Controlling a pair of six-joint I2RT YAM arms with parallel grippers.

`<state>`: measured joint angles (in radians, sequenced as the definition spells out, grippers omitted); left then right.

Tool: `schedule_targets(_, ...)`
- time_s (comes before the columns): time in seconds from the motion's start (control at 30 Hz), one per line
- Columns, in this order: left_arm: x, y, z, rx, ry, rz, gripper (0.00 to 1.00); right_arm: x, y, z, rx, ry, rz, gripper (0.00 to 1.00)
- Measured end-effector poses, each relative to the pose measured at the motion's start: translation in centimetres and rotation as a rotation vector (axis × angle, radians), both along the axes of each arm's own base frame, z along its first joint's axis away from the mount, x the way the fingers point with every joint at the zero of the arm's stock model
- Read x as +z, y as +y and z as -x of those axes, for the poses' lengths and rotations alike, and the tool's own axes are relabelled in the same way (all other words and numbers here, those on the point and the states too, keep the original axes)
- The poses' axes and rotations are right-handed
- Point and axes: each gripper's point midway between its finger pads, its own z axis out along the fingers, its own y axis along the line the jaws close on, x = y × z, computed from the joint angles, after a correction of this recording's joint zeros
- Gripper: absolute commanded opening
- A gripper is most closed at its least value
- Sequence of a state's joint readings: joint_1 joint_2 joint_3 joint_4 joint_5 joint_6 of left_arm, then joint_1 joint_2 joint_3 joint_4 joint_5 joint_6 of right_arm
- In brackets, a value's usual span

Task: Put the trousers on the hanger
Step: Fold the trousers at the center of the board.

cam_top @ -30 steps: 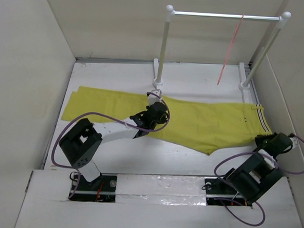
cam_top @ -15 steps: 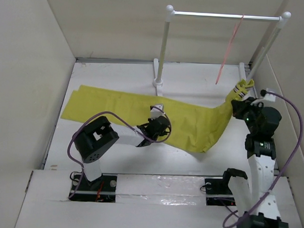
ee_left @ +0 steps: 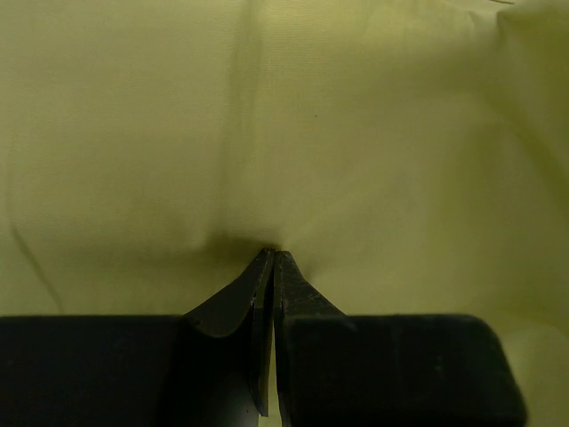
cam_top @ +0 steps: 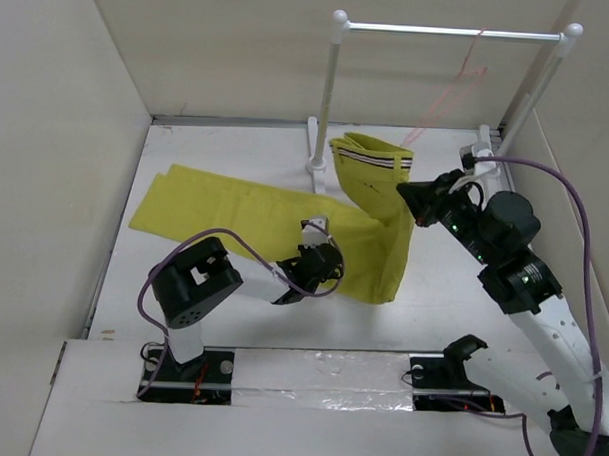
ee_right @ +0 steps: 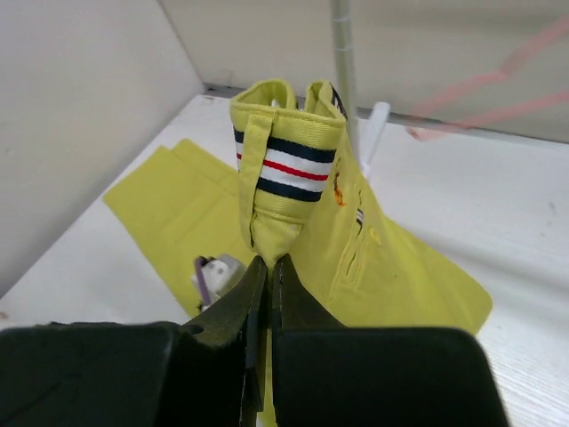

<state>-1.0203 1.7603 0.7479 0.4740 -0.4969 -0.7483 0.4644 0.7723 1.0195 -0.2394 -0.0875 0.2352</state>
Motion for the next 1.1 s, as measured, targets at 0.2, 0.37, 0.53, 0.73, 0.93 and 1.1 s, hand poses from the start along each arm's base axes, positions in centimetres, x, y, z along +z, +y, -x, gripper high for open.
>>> schedule_targets(0.2, -0.2, -2.0, 1.5, -0.025, -0.02, 0.032, 0.0, 4.1, 3.5, -1.5, 0.029, -0.032, -0.02, 0.0)
schedule_targets(0.37, -0.1, -4.5, 3.1, -0.072, -0.038, 0.039, 0.0, 8.1, 4.1, -3.8, -0.008, -0.089, -0.066, 0.0)
schedule_targets(0.53, 0.0, -8.0, 4.9, -0.159, -0.053, 0.031, 0.0, 10.6, 3.0, -5.5, -0.055, -0.124, -0.105, 0.0)
schedule_targets(0.73, 0.2, -11.6, 6.7, -0.275, -0.067, 0.013, 0.0, 11.7, 2.3, -5.4, -0.071, -0.14, -0.112, 0.0)
schedule_targets(0.93, 1.0, -10.4, 7.2, -0.296, -0.077, -0.032, 0.23, 11.5, 3.1, -6.0, -0.058, -0.136, -0.108, 0.0)
schedule_targets(1.1, 6.7, -4.6, 5.2, -0.166, -0.139, 0.012, 0.38, 10.6, 5.4, -7.3, -0.023, -0.112, -0.088, 0.0)
